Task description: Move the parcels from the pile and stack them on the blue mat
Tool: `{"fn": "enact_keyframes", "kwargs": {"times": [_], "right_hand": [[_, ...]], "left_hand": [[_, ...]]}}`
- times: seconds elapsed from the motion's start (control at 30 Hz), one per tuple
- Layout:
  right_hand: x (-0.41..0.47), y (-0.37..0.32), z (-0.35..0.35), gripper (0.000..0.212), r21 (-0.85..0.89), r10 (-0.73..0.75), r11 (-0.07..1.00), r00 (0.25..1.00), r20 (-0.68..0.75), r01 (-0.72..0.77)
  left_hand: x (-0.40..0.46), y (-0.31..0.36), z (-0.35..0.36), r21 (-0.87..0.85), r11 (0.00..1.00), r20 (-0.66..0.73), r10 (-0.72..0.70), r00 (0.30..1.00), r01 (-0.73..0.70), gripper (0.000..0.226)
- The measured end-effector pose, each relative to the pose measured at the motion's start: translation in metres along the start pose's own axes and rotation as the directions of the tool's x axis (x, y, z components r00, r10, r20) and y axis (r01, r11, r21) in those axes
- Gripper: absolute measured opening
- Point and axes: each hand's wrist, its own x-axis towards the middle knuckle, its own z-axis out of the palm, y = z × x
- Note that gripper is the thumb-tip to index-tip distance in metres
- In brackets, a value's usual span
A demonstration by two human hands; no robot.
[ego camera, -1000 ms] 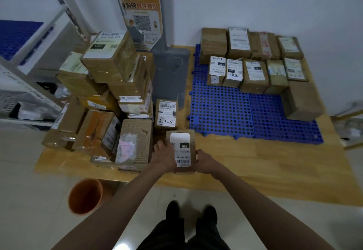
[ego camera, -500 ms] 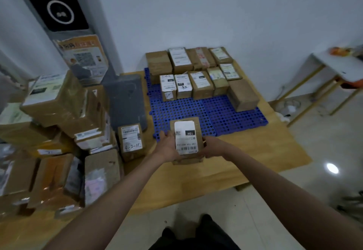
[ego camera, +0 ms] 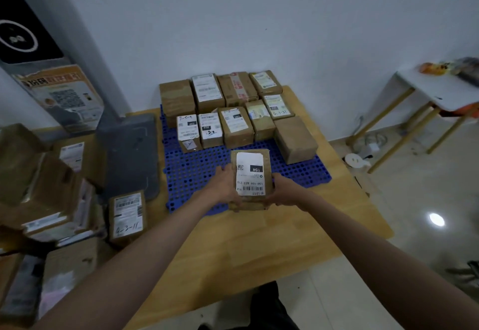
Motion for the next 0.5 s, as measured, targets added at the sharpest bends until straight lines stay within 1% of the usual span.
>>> {"fn": "enact_keyframes", "kwargs": {"times": [0.23, 0.37, 0.43, 0.5], "right_hand": [[0.061, 0.038, -0.064, 0.076, -0.065, -0.046, 0.997, 0.999, 0.014, 0.047], [0.093, 0.054, -0.089, 0.075, -0.120, -0.077, 0.990, 0.997, 0.016, 0.078], [0.108, 0.059, -0.099, 0.074, -0.146, -0.090, 0.985, 0.995, 0.032, 0.093], [0.120, 0.063, -0.106, 0.075, -0.170, -0.096, 0.980, 0.994, 0.050, 0.103]], "left_hand": [[0.069, 0.051, 0.013, -0.032, 0.998, -0.007, -0.061, 0.998, 0.060, 0.106], [0.099, 0.071, 0.021, -0.028, 0.999, -0.020, -0.044, 0.999, 0.043, 0.103], [0.110, 0.078, 0.024, -0.061, 0.995, -0.029, -0.084, 0.996, 0.082, 0.105], [0.121, 0.083, 0.027, -0.074, 0.992, -0.040, -0.103, 0.994, 0.100, 0.101]]}}
